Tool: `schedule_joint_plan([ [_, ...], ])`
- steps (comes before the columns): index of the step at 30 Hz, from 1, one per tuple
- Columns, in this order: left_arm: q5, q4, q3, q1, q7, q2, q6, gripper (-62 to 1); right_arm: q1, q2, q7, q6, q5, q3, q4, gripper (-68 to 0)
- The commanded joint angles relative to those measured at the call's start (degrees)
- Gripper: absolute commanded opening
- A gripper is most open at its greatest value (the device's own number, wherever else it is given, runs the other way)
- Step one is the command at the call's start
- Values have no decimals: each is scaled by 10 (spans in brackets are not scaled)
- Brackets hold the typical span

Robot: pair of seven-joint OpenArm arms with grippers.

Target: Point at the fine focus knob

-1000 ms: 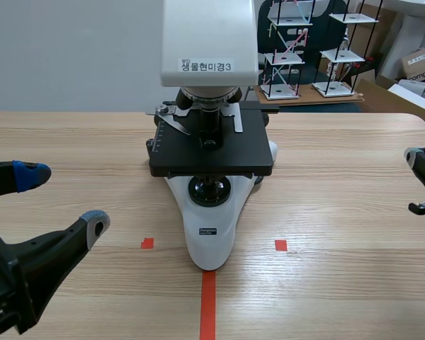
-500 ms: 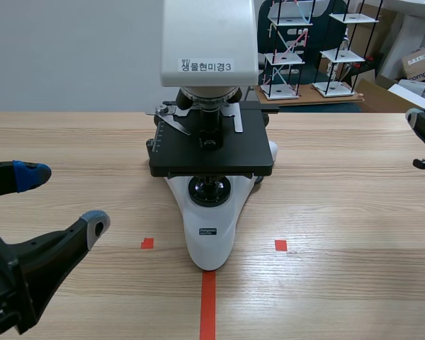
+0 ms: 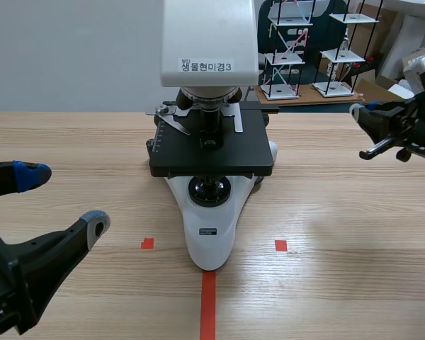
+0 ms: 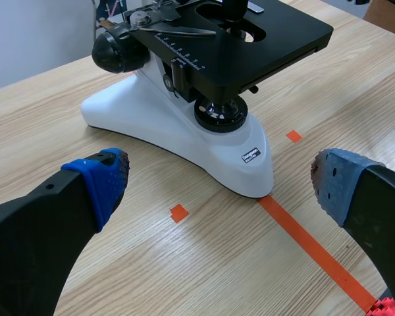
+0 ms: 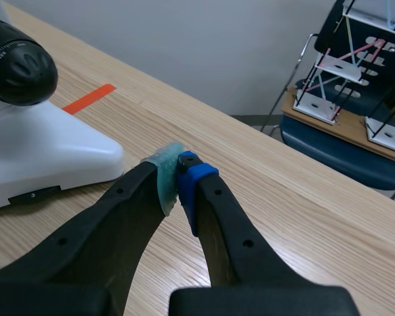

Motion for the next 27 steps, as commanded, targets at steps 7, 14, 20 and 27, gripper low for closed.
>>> schedule_joint_plan([
  [7,-5,2,-2,3,-4,4,0,-28,34,-15,18,16,-24,-19,1,-676],
  [14,-5,2,-2,3,-4,4,0,-28,34,-17,16,16,-24,-20,1,-676],
  [20,-5,2,-2,3,-4,4,0,-28,34,-17,16,16,-24,-20,1,-676],
  [27,-5,2,-2,3,-4,4,0,-28,34,-17,14,16,-24,-20,1,-676],
])
